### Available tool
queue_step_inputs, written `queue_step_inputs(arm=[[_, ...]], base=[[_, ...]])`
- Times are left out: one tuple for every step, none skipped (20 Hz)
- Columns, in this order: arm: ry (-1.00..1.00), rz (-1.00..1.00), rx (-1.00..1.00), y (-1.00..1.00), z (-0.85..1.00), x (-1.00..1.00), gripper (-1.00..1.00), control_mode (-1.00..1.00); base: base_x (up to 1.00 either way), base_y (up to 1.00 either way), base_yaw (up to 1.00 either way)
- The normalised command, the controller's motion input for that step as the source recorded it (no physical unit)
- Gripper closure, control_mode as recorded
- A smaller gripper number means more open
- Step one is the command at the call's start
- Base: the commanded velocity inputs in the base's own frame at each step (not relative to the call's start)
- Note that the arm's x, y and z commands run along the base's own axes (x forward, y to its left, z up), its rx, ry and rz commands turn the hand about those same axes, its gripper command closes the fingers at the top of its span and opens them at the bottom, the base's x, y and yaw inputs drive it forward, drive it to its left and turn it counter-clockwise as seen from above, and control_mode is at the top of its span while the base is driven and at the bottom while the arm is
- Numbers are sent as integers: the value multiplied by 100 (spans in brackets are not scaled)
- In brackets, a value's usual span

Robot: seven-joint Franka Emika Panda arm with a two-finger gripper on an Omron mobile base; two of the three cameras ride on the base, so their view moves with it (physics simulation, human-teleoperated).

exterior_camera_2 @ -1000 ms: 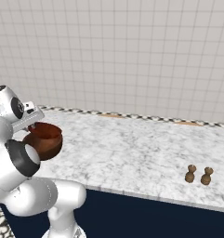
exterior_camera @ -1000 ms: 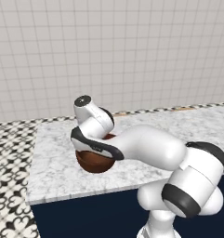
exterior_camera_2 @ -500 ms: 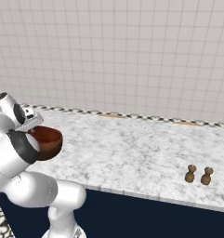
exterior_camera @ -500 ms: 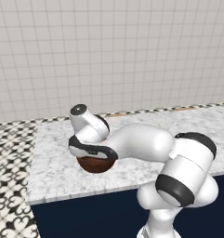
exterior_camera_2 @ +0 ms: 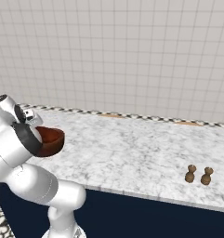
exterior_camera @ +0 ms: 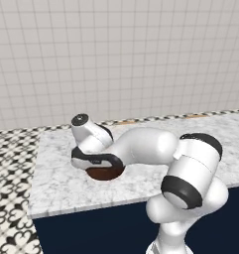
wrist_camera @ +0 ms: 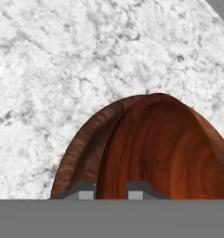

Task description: Pick up the bowls on the counter and stack them on top of one another in the open cabinet. Place the smaller bowl on top of the larger bowl.

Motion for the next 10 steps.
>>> queue_step_inputs(arm=[[-3,-1,2,0,41,-7,-100,-100],[-6,-2,4,0,52,-11,-100,-100],[-10,-3,5,0,58,-18,-100,-100],[-14,-3,7,0,65,-23,-100,-100],[-15,-5,9,0,71,-31,-100,-100],[-14,-5,12,0,76,-30,-100,-100],[-10,-7,15,0,71,-31,-100,-100],[-7,-10,19,-6,52,-29,-100,-100],[-1,-14,20,-31,26,-16,-100,-100],[0,-16,23,-66,9,-11,-100,-100]], base=[[0,0,0],[0,0,0],[0,0,0],[0,0,0],[0,0,0],[0,0,0],[0,0,0],[0,0,0],[0,0,0],[0,0,0]])
